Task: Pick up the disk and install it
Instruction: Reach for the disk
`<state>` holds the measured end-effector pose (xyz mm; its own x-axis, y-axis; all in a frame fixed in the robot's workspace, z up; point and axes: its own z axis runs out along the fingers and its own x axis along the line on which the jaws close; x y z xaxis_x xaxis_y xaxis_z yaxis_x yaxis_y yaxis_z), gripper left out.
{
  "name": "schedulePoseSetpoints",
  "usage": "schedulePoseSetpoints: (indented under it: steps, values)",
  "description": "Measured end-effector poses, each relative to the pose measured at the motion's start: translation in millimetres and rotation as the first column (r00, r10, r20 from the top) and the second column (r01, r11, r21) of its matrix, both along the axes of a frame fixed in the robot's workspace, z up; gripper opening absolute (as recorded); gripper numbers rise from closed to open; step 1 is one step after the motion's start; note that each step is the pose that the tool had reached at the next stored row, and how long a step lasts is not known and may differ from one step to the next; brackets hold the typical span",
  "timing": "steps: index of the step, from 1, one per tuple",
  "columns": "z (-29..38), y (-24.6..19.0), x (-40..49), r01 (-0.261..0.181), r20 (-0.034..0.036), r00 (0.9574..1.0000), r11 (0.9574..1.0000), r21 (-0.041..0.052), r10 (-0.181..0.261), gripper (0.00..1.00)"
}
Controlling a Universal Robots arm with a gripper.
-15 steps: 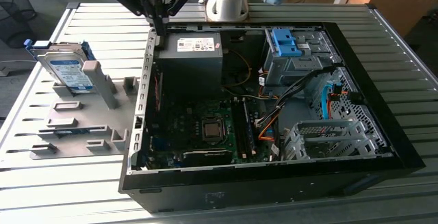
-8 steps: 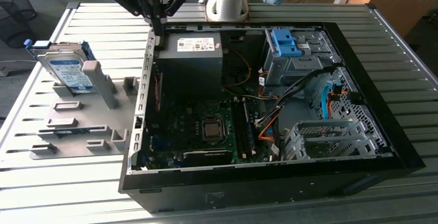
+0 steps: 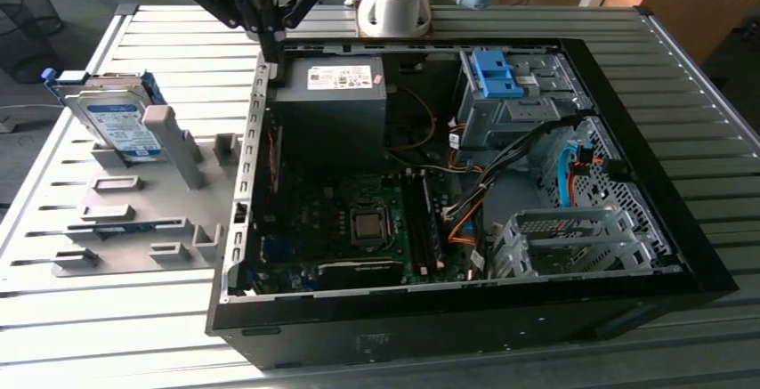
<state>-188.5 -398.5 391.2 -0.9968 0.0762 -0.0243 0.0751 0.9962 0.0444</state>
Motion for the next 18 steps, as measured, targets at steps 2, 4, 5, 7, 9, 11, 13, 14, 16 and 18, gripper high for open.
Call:
schedulePoseSetpoints:
  steps: [2, 4, 5, 7, 9, 11, 13, 14, 16, 18]
  values:
    - [-0.1, 0.0, -1.0, 0.000, 0.0000, 1.0000, 1.0000, 0.0000, 0.000, 0.11]
    - [-0.1, 0.0, -1.9, 0.000, 0.0000, 1.0000, 1.0000, 0.0000, 0.000, 0.11]
    - [-0.2, 0.0, -2.4, 0.000, 0.0000, 1.0000, 1.0000, 0.0000, 0.000, 0.11]
    - [-0.2, 0.0, -3.4, 0.000, 0.0000, 1.0000, 1.0000, 0.0000, 0.000, 0.11]
    - [-0.3, 0.0, -4.2, 0.000, 0.0000, 1.0000, 1.0000, 0.0000, 0.000, 0.11]
    - [-0.3, 0.0, -5.1, 0.000, 0.0000, 1.0000, 1.0000, 0.0000, 0.000, 0.11]
    - [-0.4, 0.0, -5.9, 0.000, 0.0000, 1.0000, 1.0000, 0.0000, 0.000, 0.11]
    - [-0.4, 0.0, -6.3, 0.000, 0.0000, 1.0000, 1.0000, 0.0001, 0.000, 0.11]
    - [-0.5, 0.0, -7.2, 0.000, 0.0000, 1.0000, 1.0000, 0.0000, 0.000, 0.11]
    - [-0.5, 0.0, -8.1, 0.000, 0.0000, 1.0000, 1.0000, 0.0000, 0.000, 0.11]
